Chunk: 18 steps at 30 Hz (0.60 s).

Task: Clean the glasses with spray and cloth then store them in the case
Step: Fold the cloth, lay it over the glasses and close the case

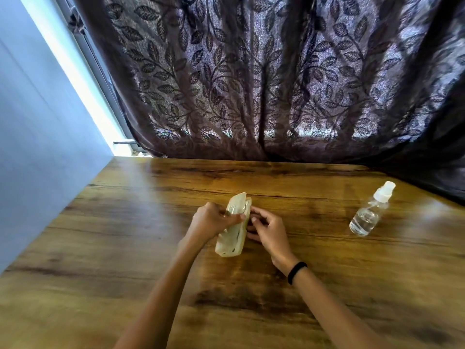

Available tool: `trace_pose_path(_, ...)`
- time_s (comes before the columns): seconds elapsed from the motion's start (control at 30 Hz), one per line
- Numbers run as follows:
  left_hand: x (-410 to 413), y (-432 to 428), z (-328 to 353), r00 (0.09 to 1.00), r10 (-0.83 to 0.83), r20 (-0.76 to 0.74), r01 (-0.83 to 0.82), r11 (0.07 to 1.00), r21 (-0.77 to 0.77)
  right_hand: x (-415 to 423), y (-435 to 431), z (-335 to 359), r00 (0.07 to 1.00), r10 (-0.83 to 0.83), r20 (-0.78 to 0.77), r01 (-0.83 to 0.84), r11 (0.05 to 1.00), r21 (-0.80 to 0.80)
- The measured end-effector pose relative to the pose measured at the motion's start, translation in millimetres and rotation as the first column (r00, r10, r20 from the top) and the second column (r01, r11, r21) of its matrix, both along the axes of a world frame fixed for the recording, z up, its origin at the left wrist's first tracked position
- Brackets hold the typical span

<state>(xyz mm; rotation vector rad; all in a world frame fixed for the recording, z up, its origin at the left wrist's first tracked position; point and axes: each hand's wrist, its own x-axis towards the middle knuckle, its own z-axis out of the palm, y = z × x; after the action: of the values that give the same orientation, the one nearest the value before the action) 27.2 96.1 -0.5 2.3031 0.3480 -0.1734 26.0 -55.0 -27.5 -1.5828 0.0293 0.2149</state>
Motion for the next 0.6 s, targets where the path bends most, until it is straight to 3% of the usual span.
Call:
trace_pose_path(0.17, -3.1, -17.8, -2.4, 0.992, -0.013, 0.125, -0.029, 0.943, 0.33, 2.4, -1.4, -3.2, 1.0, -0.001, 0.004, 0.001, 1.0, -0.029)
trace_pose_path(0.6, 0.0, -43.9, 6.3, 0.992, -0.079, 0.096, 0.004, 0.791, 0.612, 5.6, 1.5, -5.9, 0.999, -0.036, -0.026, 0.037, 0.998, 0.049)
